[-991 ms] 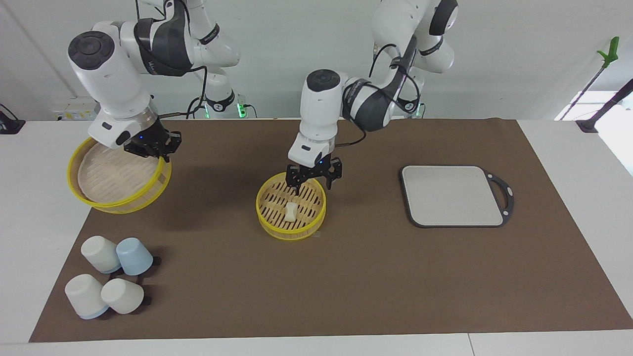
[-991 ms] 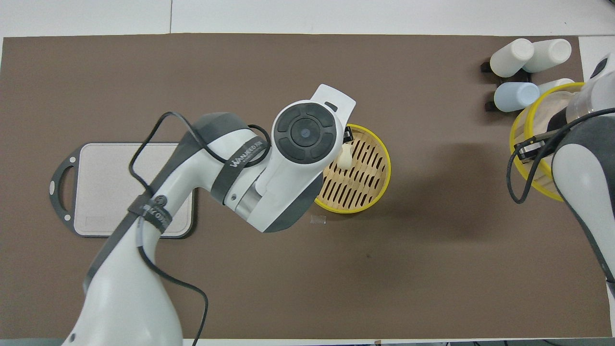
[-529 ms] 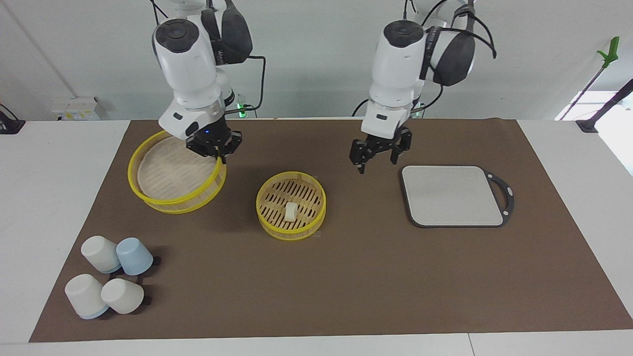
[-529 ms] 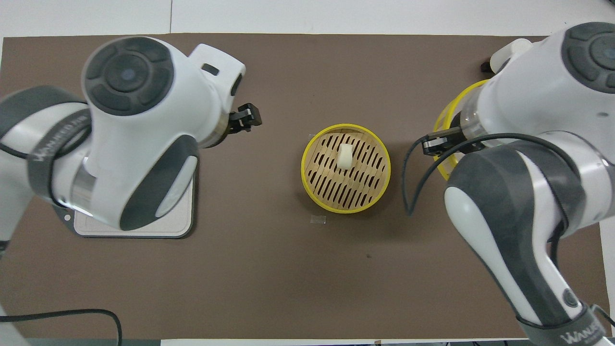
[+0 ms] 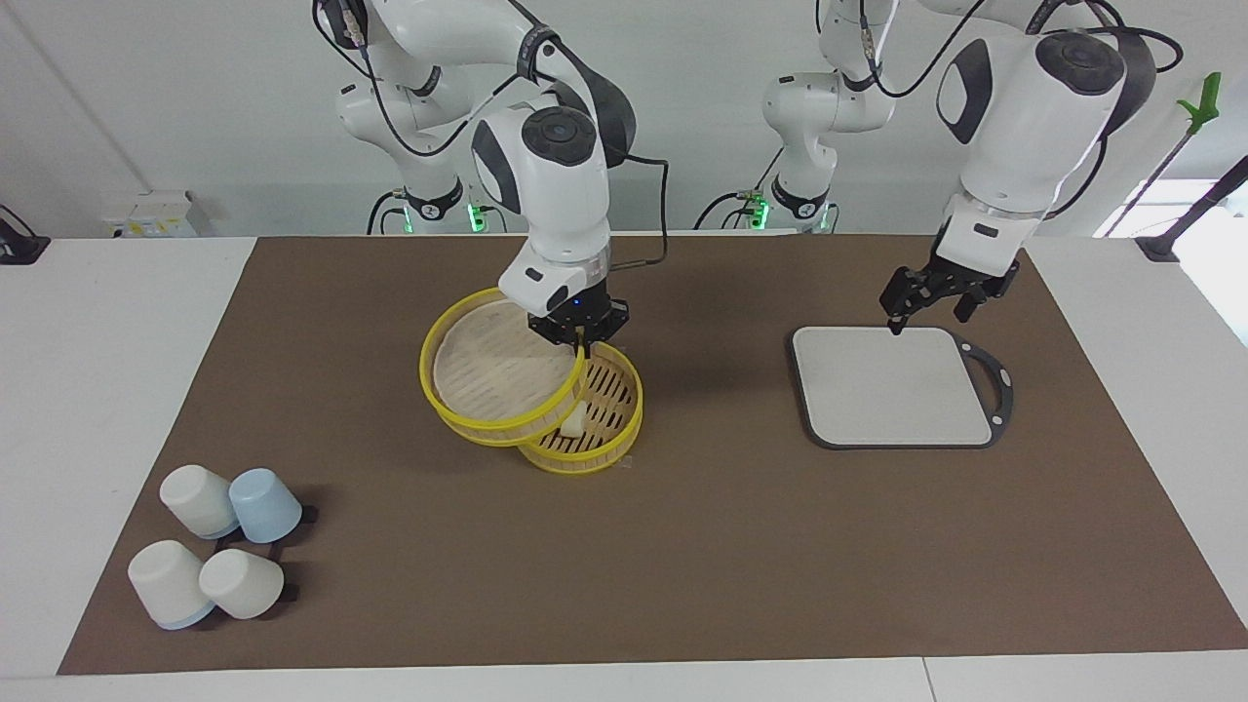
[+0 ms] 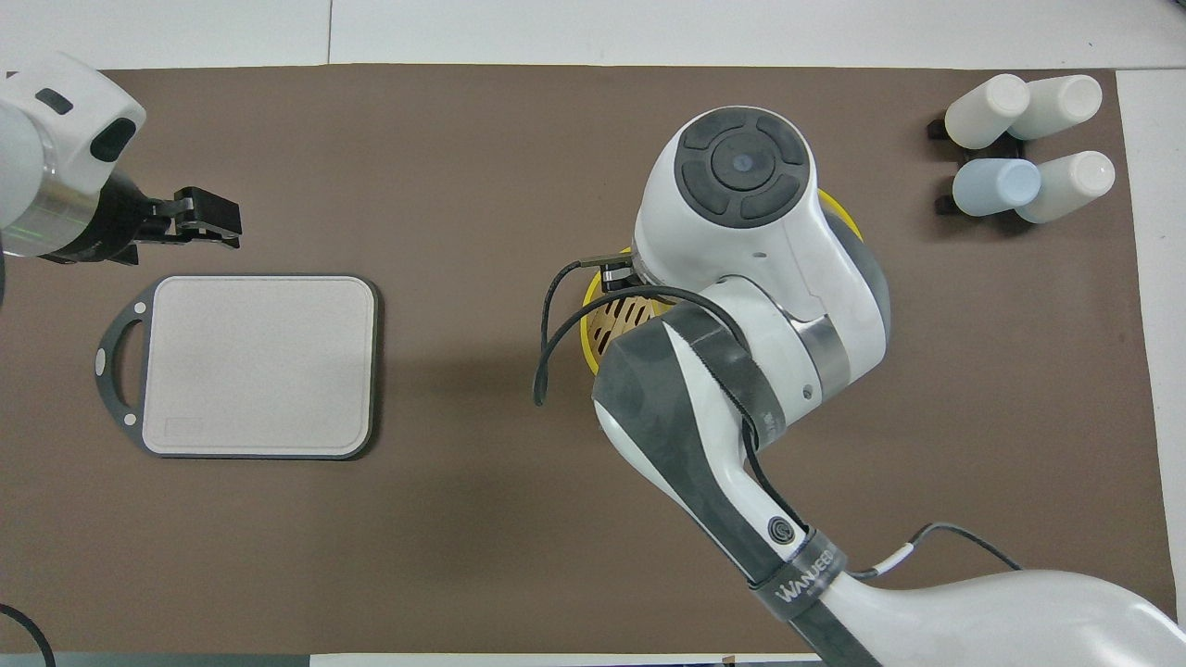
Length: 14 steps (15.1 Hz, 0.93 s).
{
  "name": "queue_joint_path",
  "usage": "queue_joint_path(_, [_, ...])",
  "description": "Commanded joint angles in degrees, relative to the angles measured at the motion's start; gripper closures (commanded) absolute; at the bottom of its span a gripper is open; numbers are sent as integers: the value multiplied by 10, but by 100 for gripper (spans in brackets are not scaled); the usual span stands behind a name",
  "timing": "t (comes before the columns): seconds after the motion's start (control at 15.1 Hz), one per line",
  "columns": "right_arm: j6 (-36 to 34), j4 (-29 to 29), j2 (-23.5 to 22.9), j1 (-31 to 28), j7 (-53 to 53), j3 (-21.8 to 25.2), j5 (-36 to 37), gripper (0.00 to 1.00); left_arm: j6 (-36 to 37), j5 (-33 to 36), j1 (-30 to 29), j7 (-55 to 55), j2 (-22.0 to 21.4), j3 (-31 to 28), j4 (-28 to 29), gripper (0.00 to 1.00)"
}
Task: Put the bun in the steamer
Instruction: 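Withdraw the left gripper while the right gripper brings the lid over the steamer, then lower the lid onto the steamer with the right gripper and settle it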
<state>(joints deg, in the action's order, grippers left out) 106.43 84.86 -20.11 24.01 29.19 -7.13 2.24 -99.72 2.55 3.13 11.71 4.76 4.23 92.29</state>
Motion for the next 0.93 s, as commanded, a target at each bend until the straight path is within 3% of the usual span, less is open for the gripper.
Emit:
queue_joint_path(0.0, [33, -18, -36, 23, 54, 2, 15, 99, 2, -9, -29, -59, -23, 7, 25, 0])
queue_joint_path(0.13, [57, -20, -62, 50, 89, 3, 32, 99, 1, -13, -42, -86, -37, 6, 44, 0])
queue_joint_path(0.86, [113, 18, -64, 62, 115, 2, 34, 98, -3, -39, -49, -105, -65, 3, 82, 0])
